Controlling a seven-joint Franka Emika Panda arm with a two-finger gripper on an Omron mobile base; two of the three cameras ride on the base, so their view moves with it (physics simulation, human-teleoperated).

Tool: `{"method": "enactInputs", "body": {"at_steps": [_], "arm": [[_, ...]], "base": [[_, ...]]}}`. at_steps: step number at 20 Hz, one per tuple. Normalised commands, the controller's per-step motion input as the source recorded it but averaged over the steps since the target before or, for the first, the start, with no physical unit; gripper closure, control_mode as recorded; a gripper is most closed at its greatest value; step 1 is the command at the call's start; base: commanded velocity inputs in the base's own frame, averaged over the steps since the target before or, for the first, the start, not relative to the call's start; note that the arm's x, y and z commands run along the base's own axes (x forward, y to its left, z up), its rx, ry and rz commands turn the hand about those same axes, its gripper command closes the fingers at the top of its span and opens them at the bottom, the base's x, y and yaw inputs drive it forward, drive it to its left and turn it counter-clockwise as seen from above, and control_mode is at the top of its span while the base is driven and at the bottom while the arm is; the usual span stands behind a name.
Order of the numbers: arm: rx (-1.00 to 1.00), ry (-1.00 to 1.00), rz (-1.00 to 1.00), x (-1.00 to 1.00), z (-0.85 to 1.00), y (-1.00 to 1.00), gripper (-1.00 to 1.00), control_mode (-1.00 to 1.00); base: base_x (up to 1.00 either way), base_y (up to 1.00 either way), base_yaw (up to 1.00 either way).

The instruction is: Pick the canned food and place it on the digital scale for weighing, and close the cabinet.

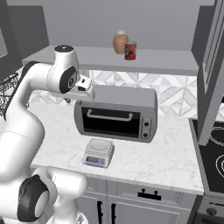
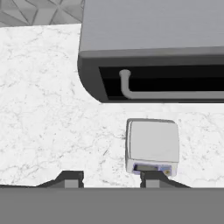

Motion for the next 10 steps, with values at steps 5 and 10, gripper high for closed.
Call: {"method": "enactInputs", "body": {"at_steps": [5,10], "arm": [[0.00,-0.05,0.00,-0.49,0.00,-0.01,-1.00,-1.00],[0.00,-0.29,-0.03,-0.74,0.15,0.00,-1.00,-1.00]], "base": [[0.00,0.00,0.00],[0.00,0.00,0.00]]}}
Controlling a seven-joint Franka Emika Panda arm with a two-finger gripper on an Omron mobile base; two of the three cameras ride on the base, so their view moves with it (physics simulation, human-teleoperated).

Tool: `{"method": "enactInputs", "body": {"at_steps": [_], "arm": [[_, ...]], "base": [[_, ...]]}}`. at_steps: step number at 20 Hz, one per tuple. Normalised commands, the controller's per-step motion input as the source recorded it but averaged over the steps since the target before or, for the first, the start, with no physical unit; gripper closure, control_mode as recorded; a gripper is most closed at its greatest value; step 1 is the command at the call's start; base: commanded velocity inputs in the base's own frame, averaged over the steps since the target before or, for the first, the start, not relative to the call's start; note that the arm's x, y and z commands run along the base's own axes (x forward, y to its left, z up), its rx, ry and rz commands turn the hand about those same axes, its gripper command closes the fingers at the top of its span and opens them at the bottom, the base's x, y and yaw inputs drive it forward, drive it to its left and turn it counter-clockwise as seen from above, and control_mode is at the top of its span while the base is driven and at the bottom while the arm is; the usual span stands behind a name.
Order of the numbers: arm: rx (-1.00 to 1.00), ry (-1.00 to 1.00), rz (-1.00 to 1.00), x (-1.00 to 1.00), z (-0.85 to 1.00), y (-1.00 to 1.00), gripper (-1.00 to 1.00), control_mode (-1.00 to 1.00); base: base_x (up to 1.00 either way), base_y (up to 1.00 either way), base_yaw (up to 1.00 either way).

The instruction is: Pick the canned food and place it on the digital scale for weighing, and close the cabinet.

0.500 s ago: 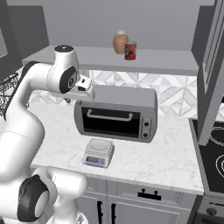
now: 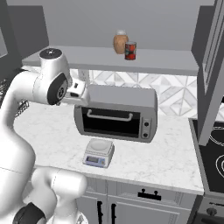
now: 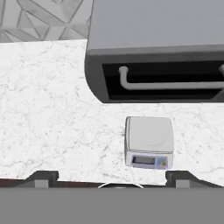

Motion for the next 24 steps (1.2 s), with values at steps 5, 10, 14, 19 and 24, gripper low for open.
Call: {"method": "enactInputs", "body": {"at_steps": [5,10,14,19,24], "arm": [[0.00,-0.25,-0.03,-0.50,0.56,-0.09,-1.00,-1.00],[0.00,-0.21,-0.02,-0.42,0.76,-0.06,-1.00,-1.00],[0.00,-0.15,-0.02,-0.34,0.78,-0.19,-1.00,-1.00],[-0.03,-0.06,-0.12,-0.33,0.47,-0.51,-1.00,-1.00],[-0.16,-0.08,-0.26,-0.11,0.39,-0.28,-1.00,-1.00]], "base": [[0.00,0.00,0.00],[0.00,0.00,0.00],[0.00,0.00,0.00],[0.00,0.00,0.00],[0.00,0.00,0.00]]}}
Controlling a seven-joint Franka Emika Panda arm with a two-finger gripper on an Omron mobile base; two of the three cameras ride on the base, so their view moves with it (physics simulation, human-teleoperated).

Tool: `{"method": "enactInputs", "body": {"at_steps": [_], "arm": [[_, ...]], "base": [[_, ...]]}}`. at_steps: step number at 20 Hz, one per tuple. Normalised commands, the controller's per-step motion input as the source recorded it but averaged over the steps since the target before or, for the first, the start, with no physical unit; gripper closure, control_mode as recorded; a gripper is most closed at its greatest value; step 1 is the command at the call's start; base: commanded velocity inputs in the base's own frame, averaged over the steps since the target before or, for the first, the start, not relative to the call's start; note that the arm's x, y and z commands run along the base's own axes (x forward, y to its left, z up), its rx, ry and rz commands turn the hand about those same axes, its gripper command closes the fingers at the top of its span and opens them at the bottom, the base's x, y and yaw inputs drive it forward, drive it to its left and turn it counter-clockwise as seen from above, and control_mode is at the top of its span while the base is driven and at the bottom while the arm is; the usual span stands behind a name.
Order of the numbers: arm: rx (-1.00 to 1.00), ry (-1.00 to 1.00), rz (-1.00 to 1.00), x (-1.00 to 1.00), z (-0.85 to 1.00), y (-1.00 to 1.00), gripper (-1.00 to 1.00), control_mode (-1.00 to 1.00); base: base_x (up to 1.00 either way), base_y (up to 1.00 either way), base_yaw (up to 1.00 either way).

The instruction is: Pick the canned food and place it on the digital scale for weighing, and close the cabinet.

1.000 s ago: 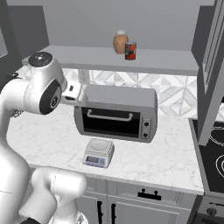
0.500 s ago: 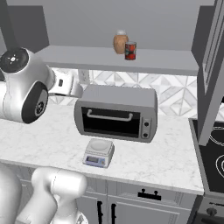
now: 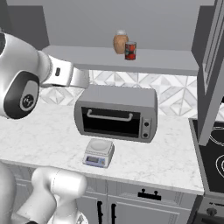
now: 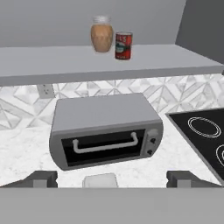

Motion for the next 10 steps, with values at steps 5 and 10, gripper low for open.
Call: {"method": "enactInputs", "body": {"at_steps": [5,10], "arm": [[-0.14,-0.16,-0.22,-0.01,0.25,-0.32,-1.00,-1.00],[-0.04,-0.06,-0.12,0.18,0.13,-0.28,-1.00,-1.00]], "base": [[0.00,0.00,0.00],[0.00,0.00,0.00]]}}
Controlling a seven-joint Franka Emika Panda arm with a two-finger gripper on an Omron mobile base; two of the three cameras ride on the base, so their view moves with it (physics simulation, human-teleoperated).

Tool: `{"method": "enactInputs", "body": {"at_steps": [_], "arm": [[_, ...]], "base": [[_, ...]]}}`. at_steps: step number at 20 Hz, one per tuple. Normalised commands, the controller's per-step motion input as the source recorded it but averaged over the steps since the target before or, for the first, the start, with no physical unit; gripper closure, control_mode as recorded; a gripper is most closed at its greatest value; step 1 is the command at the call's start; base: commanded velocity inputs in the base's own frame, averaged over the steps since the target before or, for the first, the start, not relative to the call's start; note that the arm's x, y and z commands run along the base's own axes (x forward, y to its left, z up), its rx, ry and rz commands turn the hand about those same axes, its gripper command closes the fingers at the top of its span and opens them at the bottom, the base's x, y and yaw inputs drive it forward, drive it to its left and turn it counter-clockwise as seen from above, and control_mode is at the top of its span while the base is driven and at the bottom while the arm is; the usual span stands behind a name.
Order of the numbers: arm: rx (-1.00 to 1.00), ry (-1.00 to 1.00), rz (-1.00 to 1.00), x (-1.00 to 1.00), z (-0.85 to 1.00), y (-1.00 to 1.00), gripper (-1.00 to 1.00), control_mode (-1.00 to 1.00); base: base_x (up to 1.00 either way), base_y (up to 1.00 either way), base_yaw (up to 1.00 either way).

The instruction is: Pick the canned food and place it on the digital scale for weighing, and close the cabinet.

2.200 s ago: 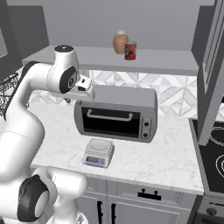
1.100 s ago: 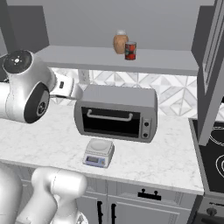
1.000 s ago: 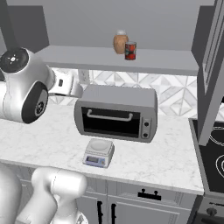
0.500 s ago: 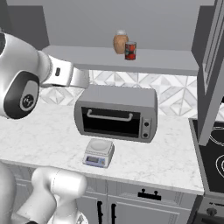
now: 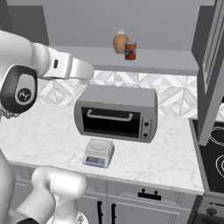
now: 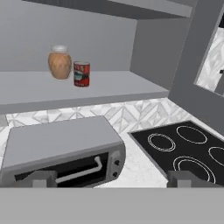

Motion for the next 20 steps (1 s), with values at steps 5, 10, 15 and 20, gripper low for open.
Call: {"method": "enactInputs", "body": {"at_steps": [5,10,15,20], "arm": [[0.01,-0.02,-0.01,0.38,0.09,-0.21,-1.00,-1.00],[0.02,-0.17,0.06,0.29,0.24,-0.05,-1.00,-1.00],[0.00,-0.08,0.16,0.53,0.01,0.00,-1.00,-1.00],[0.00,0.11,0.18,0.61,0.02,-0.02,-1.00,-1.00]], "base": [[0.00,0.00,0.00],[0.00,0.00,0.00],[0.00,0.00,0.00],[0.00,0.00,0.00]]}}
